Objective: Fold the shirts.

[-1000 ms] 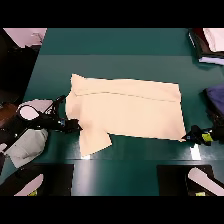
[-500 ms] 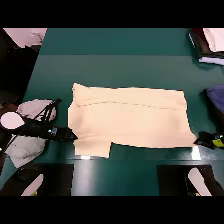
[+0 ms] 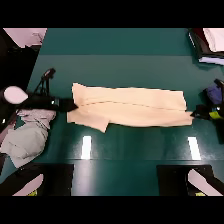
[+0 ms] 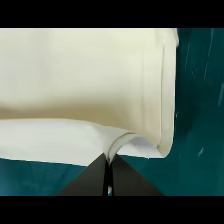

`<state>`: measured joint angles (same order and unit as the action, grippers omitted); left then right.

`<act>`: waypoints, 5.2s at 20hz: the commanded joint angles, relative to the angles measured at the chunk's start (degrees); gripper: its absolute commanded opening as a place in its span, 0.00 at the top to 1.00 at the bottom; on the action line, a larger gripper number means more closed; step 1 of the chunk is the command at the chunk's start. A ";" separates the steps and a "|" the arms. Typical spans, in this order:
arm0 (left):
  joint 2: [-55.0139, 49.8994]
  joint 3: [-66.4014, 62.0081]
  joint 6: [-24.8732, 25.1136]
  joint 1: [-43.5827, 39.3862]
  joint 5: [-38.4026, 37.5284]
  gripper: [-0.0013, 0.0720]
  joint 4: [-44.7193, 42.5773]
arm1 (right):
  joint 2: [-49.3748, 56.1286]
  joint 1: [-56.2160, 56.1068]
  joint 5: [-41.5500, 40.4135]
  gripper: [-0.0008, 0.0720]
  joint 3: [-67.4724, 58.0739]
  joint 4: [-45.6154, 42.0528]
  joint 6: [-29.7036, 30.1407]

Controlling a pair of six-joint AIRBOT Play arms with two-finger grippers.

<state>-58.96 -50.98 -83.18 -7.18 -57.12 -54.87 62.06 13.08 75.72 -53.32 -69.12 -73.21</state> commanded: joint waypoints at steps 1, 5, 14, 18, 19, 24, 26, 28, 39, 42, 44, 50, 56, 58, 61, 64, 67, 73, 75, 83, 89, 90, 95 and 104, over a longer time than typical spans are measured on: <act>-10.12 -9.84 1.11 0.04 6.43 0.95 -0.94 | 8.76 -3.72 -3.54 0.97 -8.72 0.55 -3.10; -18.67 -18.23 1.11 0.04 10.49 0.95 -1.29 | 17.57 -4.02 -3.78 0.97 -17.79 0.55 -5.01; -25.31 -20.96 -1.01 0.20 21.09 0.08 -1.27 | 34.25 -2.56 -5.27 0.20 -30.99 17.77 -6.14; -25.03 -26.77 -0.39 0.44 8.33 0.09 -1.97 | 35.34 1.07 2.91 0.20 -32.22 17.99 -1.09; -25.03 -27.61 -0.39 0.44 4.96 0.09 -1.66 | 35.32 2.19 5.16 0.20 -31.65 18.08 -0.02; -25.03 -27.80 -0.37 0.44 -1.31 0.86 -1.55 | 35.36 8.61 7.98 0.20 -22.62 18.23 4.24; -25.03 -27.80 -0.37 0.44 -1.25 0.95 -1.53 | 35.36 9.16 6.43 0.20 -18.29 18.64 7.54; -25.09 -27.76 -0.39 0.44 -1.27 0.95 -1.33 | 35.39 8.55 4.55 0.20 -15.43 18.67 10.40; -28.39 -28.11 0.17 -5.35 -0.50 0.95 -1.38 | 35.32 -0.28 5.73 0.97 -22.23 18.62 11.61; -34.82 -32.81 0.66 -10.23 0.17 0.95 -1.22 | 34.47 -3.23 14.49 0.97 -30.45 18.60 9.25; -40.54 -39.28 0.66 -13.53 -0.39 0.95 -0.35 | 32.00 -5.97 15.34 0.97 -35.39 18.60 6.91; -54.86 -55.23 0.44 -20.46 -0.79 0.95 3.63 | 27.78 -17.05 15.56 0.97 -53.66 18.62 -2.01; -59.14 -56.63 0.48 -22.60 1.79 0.95 6.38 | 30.64 -29.66 11.82 0.97 -65.92 18.60 -4.50; -59.14 -56.63 0.61 -22.58 2.43 0.95 6.36 | 31.34 -33.24 9.14 0.97 -65.51 18.64 -4.48; -59.12 -56.63 0.70 -22.43 2.16 0.95 5.79 | 31.19 -37.05 4.79 0.97 -62.45 18.64 -4.28; -58.95 -56.65 0.68 -21.86 -0.09 0.95 4.35 | 31.19 -39.93 2.05 0.97 -61.94 18.58 -2.27; -58.05 -57.40 0.66 -19.19 -4.50 0.95 2.62 | 31.19 -41.20 1.36 0.97 -61.94 18.51 -2.10; -48.61 -57.53 0.70 -10.16 -9.77 0.95 -10.62 | 31.21 -41.46 1.29 0.97 -61.94 18.62 -1.33; -44.52 -57.53 0.72 -5.90 -11.21 0.95 -14.53 | 31.43 -42.58 0.66 0.97 -61.94 18.64 -0.04; -31.06 -57.53 0.68 9.55 -14.69 0.95 -17.14 | 45.64 -55.15 -13.79 0.97 -62.05 35.39 13.49; -28.46 -57.53 0.66 11.87 -17.92 0.95 -16.65 | 52.83 -60.63 -22.49 0.29 -64.72 40.19 17.20; -28.48 -57.53 0.68 11.85 -18.67 0.95 -16.52 | 50.88 -59.12 -21.40 0.29 -62.95 38.27 17.18; -28.48 -57.51 0.68 11.85 -19.58 0.95 -15.52 | 39.71 -44.92 -6.10 0.29 -50.21 20.70 7.28; -28.61 -57.40 1.14 10.88 -18.88 0.95 -12.00 | 35.54 -27.43 -13.31 0.02 -22.86 31.58 1.29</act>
<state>-87.48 -108.44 -82.43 4.21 -76.36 -67.64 98.17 -17.43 67.09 -84.03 -43.07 -70.67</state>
